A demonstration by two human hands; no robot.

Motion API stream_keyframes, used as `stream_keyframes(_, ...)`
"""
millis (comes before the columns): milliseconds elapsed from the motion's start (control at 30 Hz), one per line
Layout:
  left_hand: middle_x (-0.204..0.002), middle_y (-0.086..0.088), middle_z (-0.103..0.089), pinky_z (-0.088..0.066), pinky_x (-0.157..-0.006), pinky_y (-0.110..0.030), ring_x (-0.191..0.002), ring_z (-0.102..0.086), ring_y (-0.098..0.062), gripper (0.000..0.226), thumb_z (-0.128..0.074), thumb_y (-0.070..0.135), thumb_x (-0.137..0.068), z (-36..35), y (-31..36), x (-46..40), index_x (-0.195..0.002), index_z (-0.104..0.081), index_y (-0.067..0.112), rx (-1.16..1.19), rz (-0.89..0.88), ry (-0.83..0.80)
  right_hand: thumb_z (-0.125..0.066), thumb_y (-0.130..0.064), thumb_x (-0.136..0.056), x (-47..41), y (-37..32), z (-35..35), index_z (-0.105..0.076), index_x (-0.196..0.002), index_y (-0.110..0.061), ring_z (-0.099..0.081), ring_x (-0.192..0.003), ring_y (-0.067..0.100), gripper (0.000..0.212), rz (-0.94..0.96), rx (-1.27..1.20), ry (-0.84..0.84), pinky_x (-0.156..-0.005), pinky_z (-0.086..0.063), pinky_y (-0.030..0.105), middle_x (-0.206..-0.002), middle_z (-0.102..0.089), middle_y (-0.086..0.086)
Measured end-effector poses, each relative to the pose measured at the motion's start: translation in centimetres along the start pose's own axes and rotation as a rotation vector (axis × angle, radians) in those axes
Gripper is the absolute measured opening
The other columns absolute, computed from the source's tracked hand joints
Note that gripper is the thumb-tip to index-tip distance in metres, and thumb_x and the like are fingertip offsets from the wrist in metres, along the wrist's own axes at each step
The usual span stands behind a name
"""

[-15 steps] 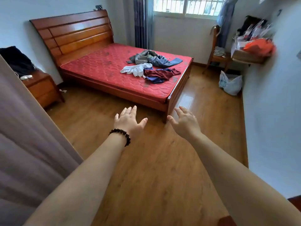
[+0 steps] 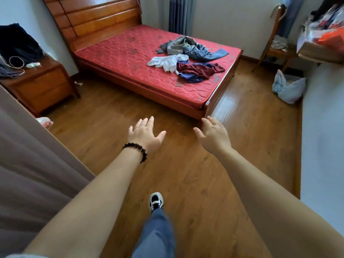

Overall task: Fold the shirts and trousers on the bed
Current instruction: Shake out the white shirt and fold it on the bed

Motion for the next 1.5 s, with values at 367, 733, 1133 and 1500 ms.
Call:
stream_keyframes(367,-0.160,-0.001,-0.016,-0.009,-0.119,-0.048,-0.148,-0.009,-0.017,0.074,-0.029,0.063,-0.092,2.5,-5.1,-24.5,-0.153,-0.012,0.023,0.016,-0.002,-0.036,-0.040,-0.052,-0.097,-24.2,-6.4,-4.2,-0.034,-0.148,-0.020,-0.018,-0.146,0.020,0.061,0.009,-0.011,-0.015,-0.120,-0.016,0.043,-0.156,-0.028,0.003)
stream_keyframes(733,-0.159,-0.002,-0.018,-0.011,-0.119,-0.049,-0.147,-0.011,-0.019,0.073,-0.032,0.060,-0.093,6.2,-8.0,-43.5,-0.153,-0.012,0.024,0.030,-0.026,-0.011,-0.042,-0.052,-0.096,-42.9,-10.7,-5.7,-0.035,-0.147,-0.022,-0.017,-0.146,0.021,0.059,-0.001,-0.003,-0.033,-0.120,-0.015,0.044,-0.156,-0.028,0.003)
stream_keyframes(1133,-0.160,-0.001,-0.016,-0.010,-0.118,-0.049,-0.147,-0.010,-0.018,0.075,-0.032,0.061,-0.092,6.3,-7.5,-70.1,-0.153,-0.010,0.023,-0.008,-0.067,-0.071,-0.044,-0.048,-0.096,-68.1,-9.8,-9.9,-0.037,-0.146,-0.018,-0.018,-0.146,0.021,0.058,-0.080,-0.008,-0.021,-0.119,-0.016,0.043,-0.155,-0.029,0.005)
stream_keyframes(1500,-0.160,-0.001,-0.015,-0.010,-0.118,-0.049,-0.147,-0.009,-0.018,0.075,-0.033,0.060,-0.092,8.5,-5.6,-89.6,-0.153,-0.010,0.023,-0.003,-0.115,-0.093,-0.048,-0.046,-0.095,-87.1,-10.4,-9.9,-0.041,-0.143,-0.017,-0.021,-0.145,0.022,0.057,-0.096,0.029,-0.012,-0.118,-0.017,0.043,-0.154,-0.033,0.006)
Point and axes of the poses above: each hand's wrist, its own x-axis away from the middle knuckle, its own z-axis out of the back of the hand, y = z × x, the point moved 1 cm from there along -x, towards the middle knuckle
